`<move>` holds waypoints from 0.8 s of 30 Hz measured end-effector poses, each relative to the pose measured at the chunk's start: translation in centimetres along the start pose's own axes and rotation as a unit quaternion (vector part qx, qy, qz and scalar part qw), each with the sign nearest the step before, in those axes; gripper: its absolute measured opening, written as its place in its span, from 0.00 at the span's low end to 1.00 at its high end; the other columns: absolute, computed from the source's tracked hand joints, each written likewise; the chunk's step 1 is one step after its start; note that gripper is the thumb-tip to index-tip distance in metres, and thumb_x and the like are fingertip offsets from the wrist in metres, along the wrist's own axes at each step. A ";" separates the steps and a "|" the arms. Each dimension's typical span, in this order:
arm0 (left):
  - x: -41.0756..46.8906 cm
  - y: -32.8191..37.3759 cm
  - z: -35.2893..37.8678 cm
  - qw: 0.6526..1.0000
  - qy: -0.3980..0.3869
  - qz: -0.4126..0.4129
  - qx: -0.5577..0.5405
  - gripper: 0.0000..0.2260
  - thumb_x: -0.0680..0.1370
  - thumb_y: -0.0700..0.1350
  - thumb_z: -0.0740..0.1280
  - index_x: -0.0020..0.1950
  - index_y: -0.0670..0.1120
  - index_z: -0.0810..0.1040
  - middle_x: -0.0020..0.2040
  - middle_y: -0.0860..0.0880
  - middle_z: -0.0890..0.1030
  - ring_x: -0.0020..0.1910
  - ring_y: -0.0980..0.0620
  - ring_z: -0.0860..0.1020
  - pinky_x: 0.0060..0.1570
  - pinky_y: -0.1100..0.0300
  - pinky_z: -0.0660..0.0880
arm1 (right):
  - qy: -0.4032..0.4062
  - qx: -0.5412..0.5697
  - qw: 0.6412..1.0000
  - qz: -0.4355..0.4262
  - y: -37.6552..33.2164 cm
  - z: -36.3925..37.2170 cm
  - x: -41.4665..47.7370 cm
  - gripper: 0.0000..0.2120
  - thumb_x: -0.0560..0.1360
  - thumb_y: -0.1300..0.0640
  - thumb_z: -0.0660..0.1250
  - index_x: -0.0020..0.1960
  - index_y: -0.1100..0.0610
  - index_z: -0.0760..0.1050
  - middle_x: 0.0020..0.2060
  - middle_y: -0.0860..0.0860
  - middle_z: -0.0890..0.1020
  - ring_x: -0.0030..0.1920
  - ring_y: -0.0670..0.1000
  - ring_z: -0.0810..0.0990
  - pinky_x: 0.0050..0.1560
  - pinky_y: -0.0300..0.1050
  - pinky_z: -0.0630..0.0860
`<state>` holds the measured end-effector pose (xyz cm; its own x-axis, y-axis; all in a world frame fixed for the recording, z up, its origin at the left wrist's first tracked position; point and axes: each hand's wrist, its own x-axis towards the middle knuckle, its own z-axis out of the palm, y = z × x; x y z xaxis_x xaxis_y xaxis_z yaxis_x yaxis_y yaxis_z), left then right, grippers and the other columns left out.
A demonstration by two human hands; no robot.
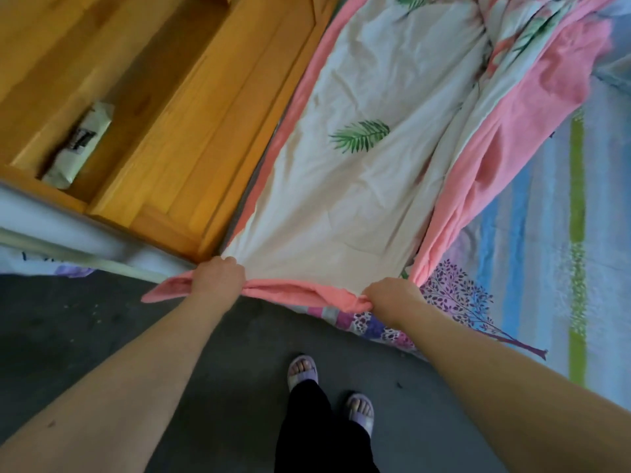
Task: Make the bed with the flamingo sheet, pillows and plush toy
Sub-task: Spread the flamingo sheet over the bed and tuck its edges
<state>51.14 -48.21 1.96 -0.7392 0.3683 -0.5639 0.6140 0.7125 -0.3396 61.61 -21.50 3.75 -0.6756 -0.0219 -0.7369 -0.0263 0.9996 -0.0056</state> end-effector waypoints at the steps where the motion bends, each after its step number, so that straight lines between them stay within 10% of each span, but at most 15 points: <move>1: 0.1 0.4 0.5 1.000 -0.002 0.005 0.001 0.13 0.79 0.40 0.57 0.61 0.47 0.74 0.59 0.47 0.73 0.59 0.45 0.73 0.48 0.53 0.73 | -0.001 -0.005 1.000 -0.010 0.2 0.1 0.5 0.11 0.78 0.60 0.58 0.56 0.53 0.76 0.54 0.52 0.81 0.55 0.55 0.79 0.55 0.49 0.76; 18: 2.2 2.8 3.6 0.997 -0.075 0.005 -0.003 0.29 0.74 0.45 0.67 0.73 0.43 0.61 0.68 0.44 0.65 0.65 0.44 0.68 0.55 0.53 0.70 | -0.157 -0.065 0.983 -0.061 -0.3 1.7 4.8 0.07 0.78 0.58 0.61 0.52 0.57 0.76 0.43 0.50 0.77 0.44 0.52 0.77 0.55 0.49 0.77; 24: 3.7 1.6 2.7 0.988 -0.034 -0.050 -0.140 0.13 0.79 0.37 0.55 0.59 0.43 0.75 0.58 0.45 0.74 0.57 0.44 0.73 0.51 0.52 0.69 | -0.171 0.105 0.977 -0.078 -1.0 -0.5 6.7 0.33 0.66 0.46 0.76 0.69 0.50 0.71 0.64 0.47 0.76 0.64 0.51 0.74 0.68 0.49 0.68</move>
<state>50.09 -47.31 -2.71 -0.7660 0.2528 -0.5910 0.4305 0.8846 -0.1796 56.75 -22.68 -0.79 -0.3889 -0.2032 -0.8986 0.0677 0.9664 -0.2478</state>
